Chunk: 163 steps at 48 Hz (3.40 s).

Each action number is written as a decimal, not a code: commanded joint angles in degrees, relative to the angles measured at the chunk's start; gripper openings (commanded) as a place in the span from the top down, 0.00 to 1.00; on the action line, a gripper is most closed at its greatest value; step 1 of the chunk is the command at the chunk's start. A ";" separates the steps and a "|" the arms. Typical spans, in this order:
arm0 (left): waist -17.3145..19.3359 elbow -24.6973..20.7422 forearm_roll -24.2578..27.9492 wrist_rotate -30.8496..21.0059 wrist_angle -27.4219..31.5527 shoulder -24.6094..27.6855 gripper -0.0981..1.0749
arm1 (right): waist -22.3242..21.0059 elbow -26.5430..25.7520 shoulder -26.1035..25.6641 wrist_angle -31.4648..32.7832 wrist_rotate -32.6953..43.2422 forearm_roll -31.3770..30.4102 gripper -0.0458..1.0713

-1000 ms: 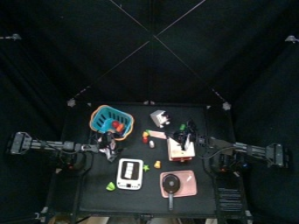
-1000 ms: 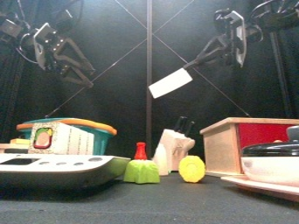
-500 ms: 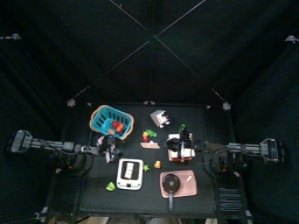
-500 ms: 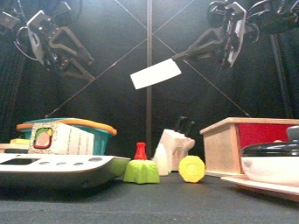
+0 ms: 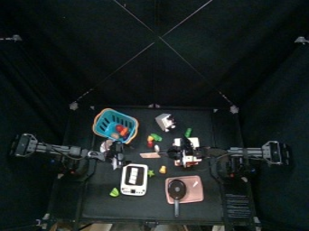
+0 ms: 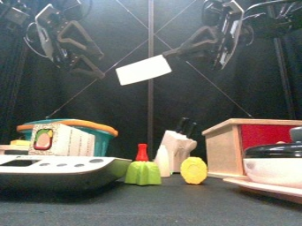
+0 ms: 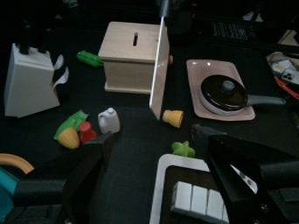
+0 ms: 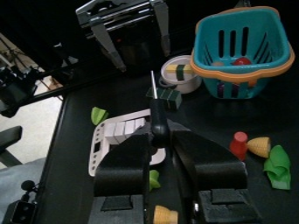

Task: Grab cleaver with other hand

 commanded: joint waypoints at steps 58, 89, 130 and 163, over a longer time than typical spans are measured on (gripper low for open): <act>-8.09 -14.06 -21.71 0.35 -7.21 -3.25 0.04 | 0.35 -2.11 1.85 -2.29 0.09 0.18 0.49; -8.53 -16.17 -31.99 4.83 9.40 -9.40 0.04 | -0.09 -2.46 2.02 -2.29 0.26 0.44 0.49; -4.57 -14.33 -52.73 59.59 6.68 -9.23 0.04 | -0.09 -4.22 4.04 -2.55 0.00 0.00 0.49; 10.63 5.19 -54.93 61.44 -26.02 -9.40 0.04 | 0.18 -4.48 3.78 -7.82 -0.26 -1.41 0.49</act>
